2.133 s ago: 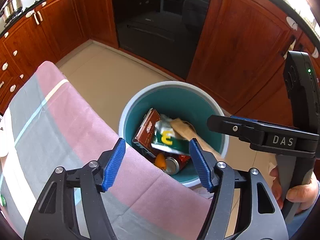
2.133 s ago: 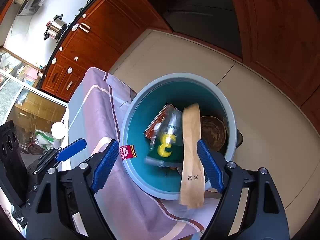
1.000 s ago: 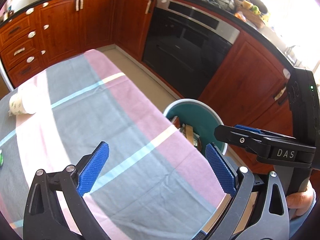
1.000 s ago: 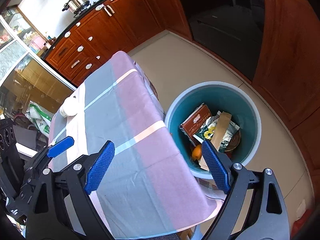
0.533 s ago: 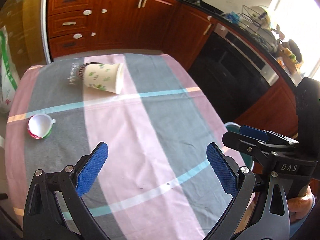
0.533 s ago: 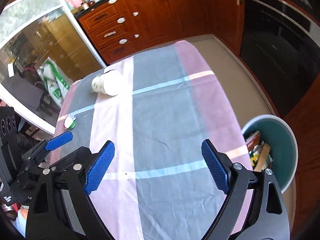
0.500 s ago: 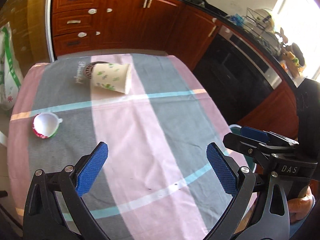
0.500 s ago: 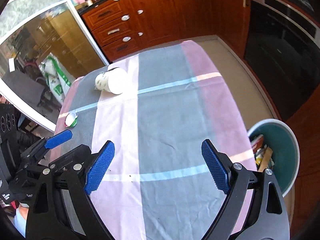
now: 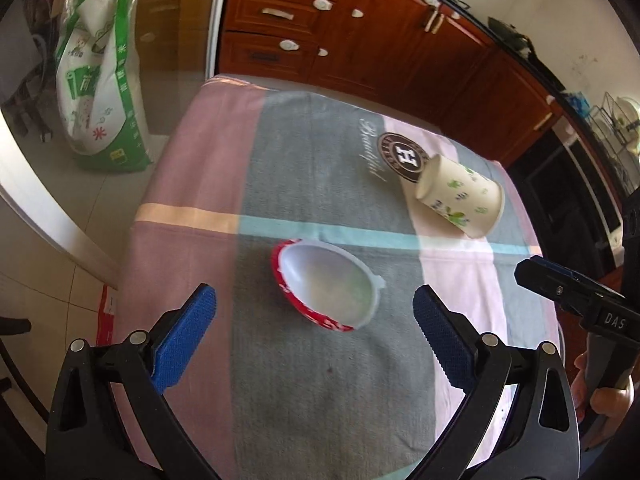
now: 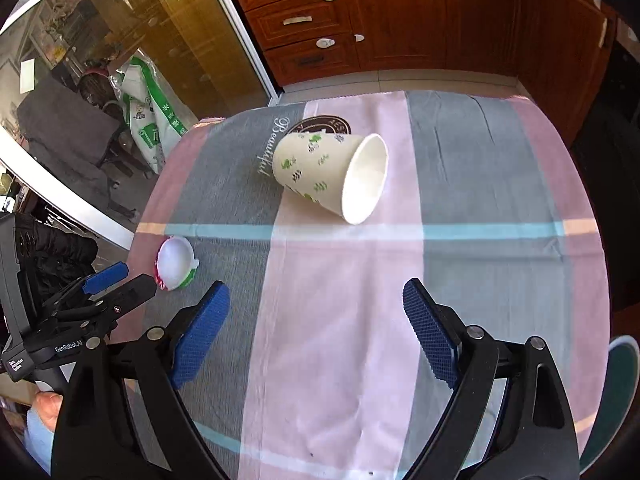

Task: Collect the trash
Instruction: 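Grasp the red-rimmed white bowl with the left gripper while the right gripper grasps the paper cup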

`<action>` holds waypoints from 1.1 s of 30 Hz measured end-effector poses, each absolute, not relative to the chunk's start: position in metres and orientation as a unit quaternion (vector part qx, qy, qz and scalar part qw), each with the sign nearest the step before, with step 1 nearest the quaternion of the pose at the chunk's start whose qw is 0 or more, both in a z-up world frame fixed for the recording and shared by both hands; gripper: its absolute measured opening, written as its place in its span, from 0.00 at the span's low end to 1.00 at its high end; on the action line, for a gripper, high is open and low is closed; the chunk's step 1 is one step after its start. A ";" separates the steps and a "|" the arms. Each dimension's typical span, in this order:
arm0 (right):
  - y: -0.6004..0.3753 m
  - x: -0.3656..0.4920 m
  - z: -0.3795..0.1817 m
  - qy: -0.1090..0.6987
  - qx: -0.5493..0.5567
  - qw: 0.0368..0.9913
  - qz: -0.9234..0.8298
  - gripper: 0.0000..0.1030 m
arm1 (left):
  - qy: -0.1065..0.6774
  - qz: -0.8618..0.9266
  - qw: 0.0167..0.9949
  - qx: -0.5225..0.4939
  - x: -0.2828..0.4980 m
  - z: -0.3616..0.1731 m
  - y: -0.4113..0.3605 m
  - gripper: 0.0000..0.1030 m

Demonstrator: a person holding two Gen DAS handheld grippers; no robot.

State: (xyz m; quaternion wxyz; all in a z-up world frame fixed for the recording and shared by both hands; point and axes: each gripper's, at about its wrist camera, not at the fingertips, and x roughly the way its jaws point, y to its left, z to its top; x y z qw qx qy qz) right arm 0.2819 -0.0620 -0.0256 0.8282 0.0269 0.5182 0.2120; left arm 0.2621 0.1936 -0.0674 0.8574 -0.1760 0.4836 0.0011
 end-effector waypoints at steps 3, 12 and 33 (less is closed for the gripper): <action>-0.047 0.304 -0.032 0.515 0.013 0.829 0.220 0.75 | 0.489 0.004 0.850 -0.196 0.272 -0.078 0.206 0.95; -0.035 0.345 -0.051 0.511 -0.004 0.830 0.222 0.43 | 0.495 -0.002 0.853 -0.168 0.284 -0.091 0.189 0.63; -0.112 0.236 0.004 0.476 0.033 0.843 0.247 0.03 | 0.459 -0.077 0.883 -0.067 0.218 -0.025 0.073 0.05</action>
